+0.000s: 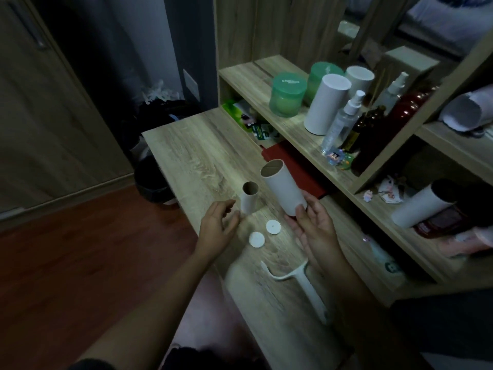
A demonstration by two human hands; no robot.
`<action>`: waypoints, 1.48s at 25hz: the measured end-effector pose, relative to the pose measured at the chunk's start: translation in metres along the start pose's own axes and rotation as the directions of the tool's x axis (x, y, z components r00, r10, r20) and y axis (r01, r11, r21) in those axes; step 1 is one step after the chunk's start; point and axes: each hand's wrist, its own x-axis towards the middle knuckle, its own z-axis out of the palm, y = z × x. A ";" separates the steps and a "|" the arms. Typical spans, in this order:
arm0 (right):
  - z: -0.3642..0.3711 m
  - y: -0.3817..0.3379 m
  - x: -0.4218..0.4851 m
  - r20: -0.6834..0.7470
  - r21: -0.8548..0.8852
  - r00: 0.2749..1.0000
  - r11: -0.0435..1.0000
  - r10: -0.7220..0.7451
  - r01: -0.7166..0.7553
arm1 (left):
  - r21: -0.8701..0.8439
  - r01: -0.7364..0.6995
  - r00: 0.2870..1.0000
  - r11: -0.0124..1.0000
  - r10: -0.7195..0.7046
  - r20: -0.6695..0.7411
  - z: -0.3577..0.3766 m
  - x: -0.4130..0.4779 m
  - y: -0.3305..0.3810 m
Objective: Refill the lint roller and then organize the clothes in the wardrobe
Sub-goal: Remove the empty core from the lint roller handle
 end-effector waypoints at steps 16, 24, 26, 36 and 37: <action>0.395 0.219 0.249 -0.037 -0.255 0.987 0.954 0.155 -0.160 | 0.234 0.135 0.985 0.963 -0.155 0.070 -0.296 0.237 -0.344; 0.405 0.468 0.396 -0.246 -0.539 0.947 0.782 0.208 -0.312 | 0.415 0.074 0.933 0.907 -0.210 0.292 -0.225 0.296 -0.595; 0.393 0.529 0.439 -0.253 -0.612 0.959 0.746 0.129 -0.262 | 0.463 0.054 0.926 0.885 -0.217 0.308 -0.189 0.308 -0.656; 0.354 0.671 0.557 -0.028 -0.999 0.997 0.036 0.071 -0.031 | 0.553 -0.060 0.887 0.831 -0.210 0.411 -0.091 0.299 -0.808; 0.356 0.669 0.554 -0.013 -1.000 0.995 -0.025 0.100 -0.010 | 0.551 -0.055 0.880 0.833 -0.220 0.421 -0.095 0.297 -0.804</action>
